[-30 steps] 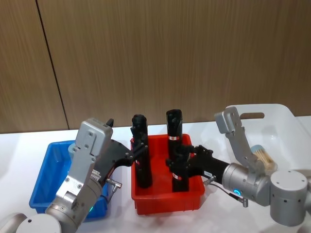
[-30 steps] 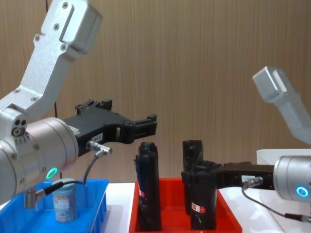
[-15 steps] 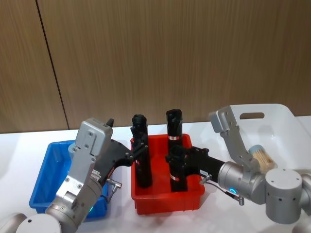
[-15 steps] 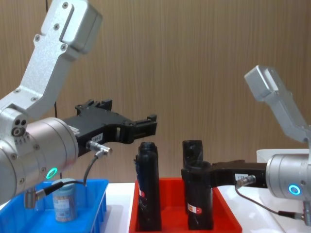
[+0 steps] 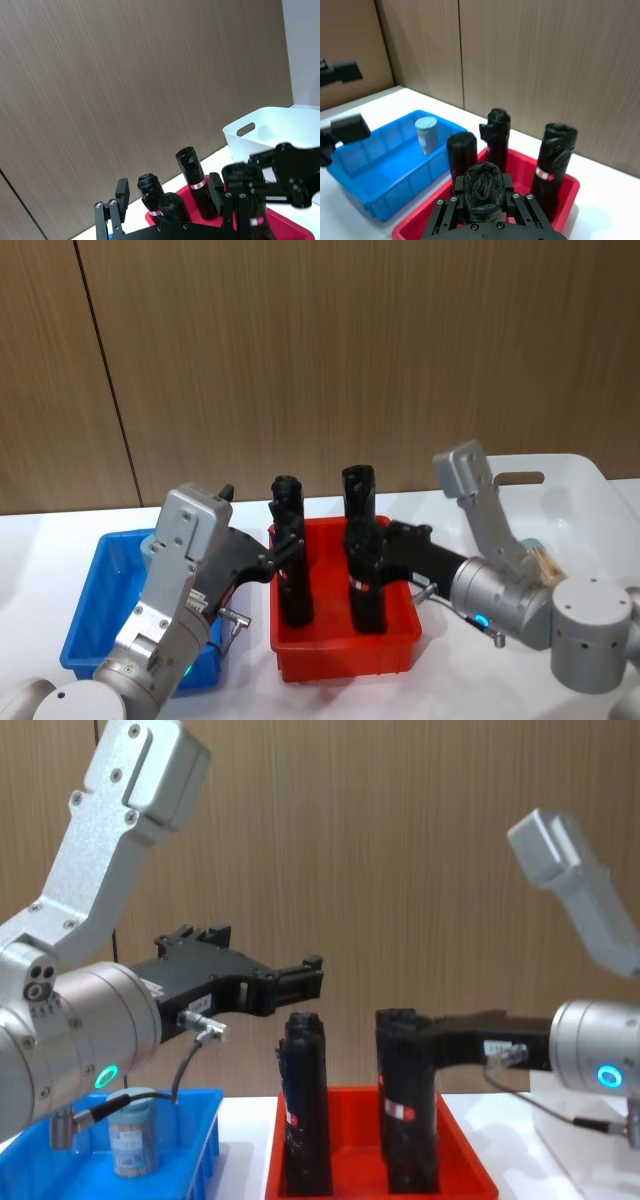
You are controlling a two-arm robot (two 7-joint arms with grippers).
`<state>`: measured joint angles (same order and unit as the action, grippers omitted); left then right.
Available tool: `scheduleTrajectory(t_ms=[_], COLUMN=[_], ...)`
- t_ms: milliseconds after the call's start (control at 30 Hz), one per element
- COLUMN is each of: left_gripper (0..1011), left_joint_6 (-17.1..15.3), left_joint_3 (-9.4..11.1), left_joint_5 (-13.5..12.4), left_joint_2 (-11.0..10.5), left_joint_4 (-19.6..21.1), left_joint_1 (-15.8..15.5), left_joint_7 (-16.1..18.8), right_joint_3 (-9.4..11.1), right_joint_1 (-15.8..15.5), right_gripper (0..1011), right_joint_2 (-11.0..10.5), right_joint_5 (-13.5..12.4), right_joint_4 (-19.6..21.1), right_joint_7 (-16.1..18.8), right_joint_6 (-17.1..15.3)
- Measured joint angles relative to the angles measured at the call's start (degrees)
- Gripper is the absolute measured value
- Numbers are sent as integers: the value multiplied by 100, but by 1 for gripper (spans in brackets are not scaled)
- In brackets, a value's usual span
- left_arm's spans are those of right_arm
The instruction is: Pick the cotton swabs from the blue box and place them into the white box.
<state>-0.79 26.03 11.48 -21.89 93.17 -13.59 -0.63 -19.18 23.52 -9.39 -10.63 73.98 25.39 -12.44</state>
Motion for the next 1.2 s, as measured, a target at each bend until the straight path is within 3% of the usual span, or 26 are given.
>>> scheduleTrajectory(t_ms=[333,733,1200], left_gripper=[1004,1004,1004], left_joint_6=[0,0,0], left_joint_3=[0,0,0], left_joint_5=[0,0,0], left_joint_2=[0,0,0], left_joint_4=[0,0,0], left_joint_1=[0,0,0], left_joint_7=[0,0,0], right_joint_3=[176,558,941], right_joint_1=[-41,9,163], right_gripper=[377,364,364], right_joint_2=[-155,-458,-759], right_joint_5=[-81,-213,-114], right_joint_4=[472,906,858], right_joint_7=[-301,-711,-1132], right_joint_6=[63,167,471])
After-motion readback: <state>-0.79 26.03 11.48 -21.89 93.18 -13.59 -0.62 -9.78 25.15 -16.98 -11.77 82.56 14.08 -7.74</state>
